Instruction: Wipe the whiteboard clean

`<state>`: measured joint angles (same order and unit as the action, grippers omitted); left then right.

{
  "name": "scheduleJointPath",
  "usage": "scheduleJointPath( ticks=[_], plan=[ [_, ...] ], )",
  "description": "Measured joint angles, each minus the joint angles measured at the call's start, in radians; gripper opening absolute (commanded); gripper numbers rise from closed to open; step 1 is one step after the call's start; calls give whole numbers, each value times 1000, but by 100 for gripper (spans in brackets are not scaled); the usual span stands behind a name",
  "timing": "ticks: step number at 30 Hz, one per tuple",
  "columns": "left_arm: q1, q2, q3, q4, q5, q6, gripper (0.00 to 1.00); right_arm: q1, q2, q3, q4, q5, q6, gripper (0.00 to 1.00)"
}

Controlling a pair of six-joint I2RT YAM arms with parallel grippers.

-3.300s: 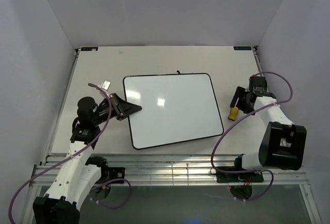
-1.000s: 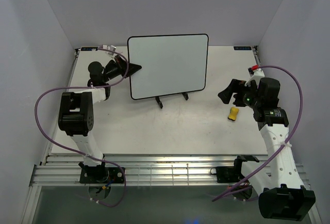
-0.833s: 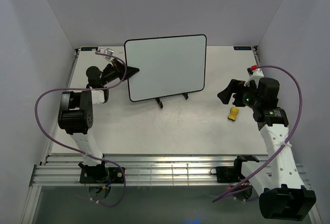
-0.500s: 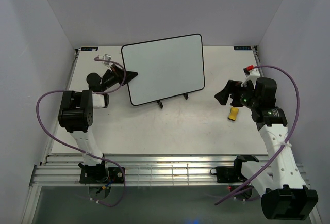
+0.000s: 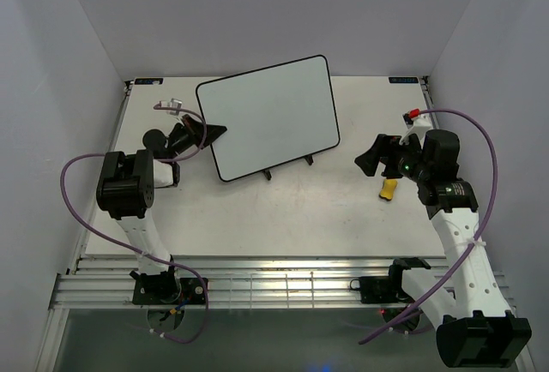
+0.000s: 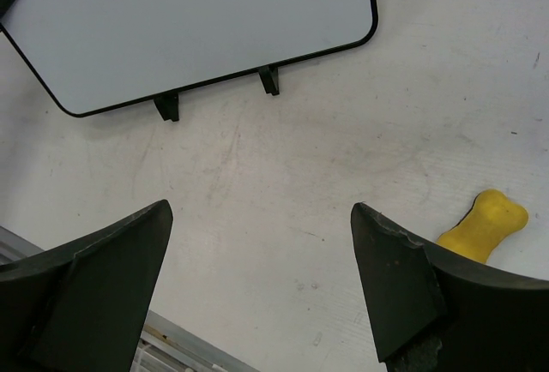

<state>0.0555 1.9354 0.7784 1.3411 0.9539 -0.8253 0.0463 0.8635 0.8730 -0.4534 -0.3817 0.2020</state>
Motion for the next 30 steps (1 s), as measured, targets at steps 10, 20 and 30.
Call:
scheduleJointPath(
  ticks=[10,20,30],
  plan=[
    [11,16,-21,26,2,11,31,8,-1,0,3,-9,1,90],
    [34,30,-63,-5,-13,227,47,9,-8,-1,7,-9,1,90],
    [32,30,-69,-8,-23,341,98,11,-8,-4,7,-6,1,90]
  ],
)
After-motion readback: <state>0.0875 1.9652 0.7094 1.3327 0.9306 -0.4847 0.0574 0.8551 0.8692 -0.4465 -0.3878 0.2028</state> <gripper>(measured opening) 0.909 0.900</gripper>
